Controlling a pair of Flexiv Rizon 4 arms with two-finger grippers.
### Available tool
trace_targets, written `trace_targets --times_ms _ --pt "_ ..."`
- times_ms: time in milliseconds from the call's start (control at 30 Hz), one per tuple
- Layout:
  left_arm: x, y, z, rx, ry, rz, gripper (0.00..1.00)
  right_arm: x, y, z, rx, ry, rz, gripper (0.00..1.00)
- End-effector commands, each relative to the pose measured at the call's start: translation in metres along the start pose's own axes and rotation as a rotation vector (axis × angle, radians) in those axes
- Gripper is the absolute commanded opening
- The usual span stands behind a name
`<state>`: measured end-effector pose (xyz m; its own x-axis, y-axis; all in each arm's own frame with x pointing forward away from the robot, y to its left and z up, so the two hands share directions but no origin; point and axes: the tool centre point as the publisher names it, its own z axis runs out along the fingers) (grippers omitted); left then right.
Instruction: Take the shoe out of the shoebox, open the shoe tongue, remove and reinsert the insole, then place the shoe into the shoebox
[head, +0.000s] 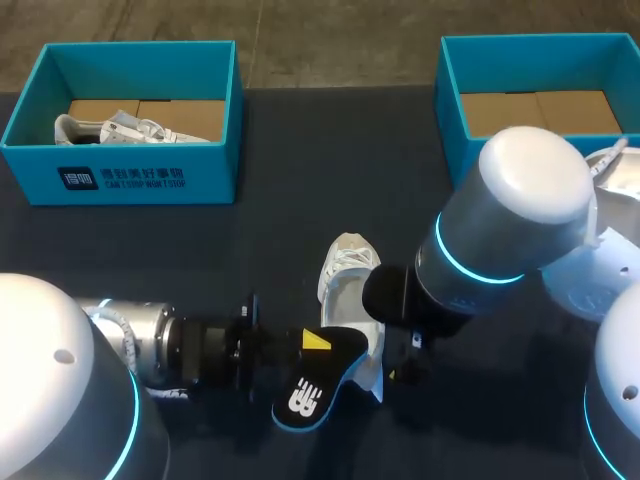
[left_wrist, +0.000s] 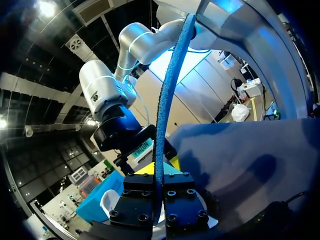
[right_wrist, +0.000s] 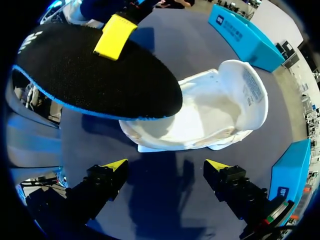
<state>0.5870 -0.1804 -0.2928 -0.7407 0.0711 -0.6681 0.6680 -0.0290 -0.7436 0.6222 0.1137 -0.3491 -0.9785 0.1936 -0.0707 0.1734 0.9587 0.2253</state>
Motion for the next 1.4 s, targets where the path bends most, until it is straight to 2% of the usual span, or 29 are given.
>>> trace_targets --times_ms 33,467,867,1400 --pt "0.000 0.000 0.000 0.000 0.006 -0.002 0.00 0.000 -0.006 -0.005 0.000 0.001 0.008 1.00" --pt "-0.003 0.009 -0.002 -0.012 -0.013 -0.060 0.00 0.000 -0.008 -0.001 -0.013 0.017 0.003 1.00" --pt "-0.003 0.003 0.007 0.042 0.009 -0.063 0.00 0.000 -0.008 -0.001 -0.013 0.017 0.003 1.00" --pt "-0.003 0.000 0.002 0.029 0.001 -0.095 0.00 0.000 -0.008 -0.001 -0.013 0.017 0.003 1.00"
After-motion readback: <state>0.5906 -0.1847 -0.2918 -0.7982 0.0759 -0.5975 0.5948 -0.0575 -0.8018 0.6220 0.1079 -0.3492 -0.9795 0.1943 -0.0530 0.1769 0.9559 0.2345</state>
